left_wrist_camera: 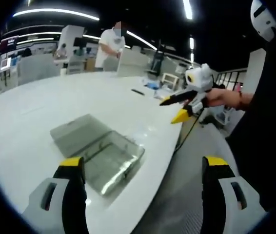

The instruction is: Insert the divider into the dual guide fixture by aligning both edges with the guide slots and pushing it downward to the bottom, including one-sided entry, uneven engagement, binding, and posture correction.

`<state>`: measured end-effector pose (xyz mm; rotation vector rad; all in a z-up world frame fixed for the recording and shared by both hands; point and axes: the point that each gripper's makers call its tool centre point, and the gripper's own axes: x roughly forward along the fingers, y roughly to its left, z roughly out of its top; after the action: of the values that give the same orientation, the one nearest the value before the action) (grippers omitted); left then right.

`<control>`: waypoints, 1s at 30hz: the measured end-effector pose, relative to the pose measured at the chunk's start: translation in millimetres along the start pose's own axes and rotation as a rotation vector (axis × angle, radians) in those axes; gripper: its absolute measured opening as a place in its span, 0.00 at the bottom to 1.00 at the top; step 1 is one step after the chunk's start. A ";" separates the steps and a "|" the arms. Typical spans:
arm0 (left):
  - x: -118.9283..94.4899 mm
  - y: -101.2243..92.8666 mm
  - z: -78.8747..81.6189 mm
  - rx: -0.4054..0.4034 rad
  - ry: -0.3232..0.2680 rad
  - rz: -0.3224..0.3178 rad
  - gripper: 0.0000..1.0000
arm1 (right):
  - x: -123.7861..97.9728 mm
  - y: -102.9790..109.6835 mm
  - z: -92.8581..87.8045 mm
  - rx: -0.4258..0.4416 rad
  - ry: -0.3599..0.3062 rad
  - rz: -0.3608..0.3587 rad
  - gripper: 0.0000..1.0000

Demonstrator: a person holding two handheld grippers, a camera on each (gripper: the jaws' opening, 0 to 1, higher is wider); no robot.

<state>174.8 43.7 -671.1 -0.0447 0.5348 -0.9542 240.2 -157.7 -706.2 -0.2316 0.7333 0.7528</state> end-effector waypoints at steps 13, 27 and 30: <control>9.8 -15.8 6.4 0.011 0.004 -0.040 0.99 | -1.0 -18.6 -9.0 0.023 0.028 -0.029 0.75; 16.8 -19.9 8.3 0.008 0.012 -0.047 0.99 | 4.2 -41.7 -26.1 0.057 0.069 -0.064 0.72; 18.7 -20.2 6.4 0.003 0.018 -0.053 0.99 | 5.6 -47.7 -29.7 0.068 0.077 -0.073 0.71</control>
<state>170.8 15.8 -667.8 -0.0473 0.5509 -1.0077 260.6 -201.9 -734.6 -0.2250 0.8182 0.6514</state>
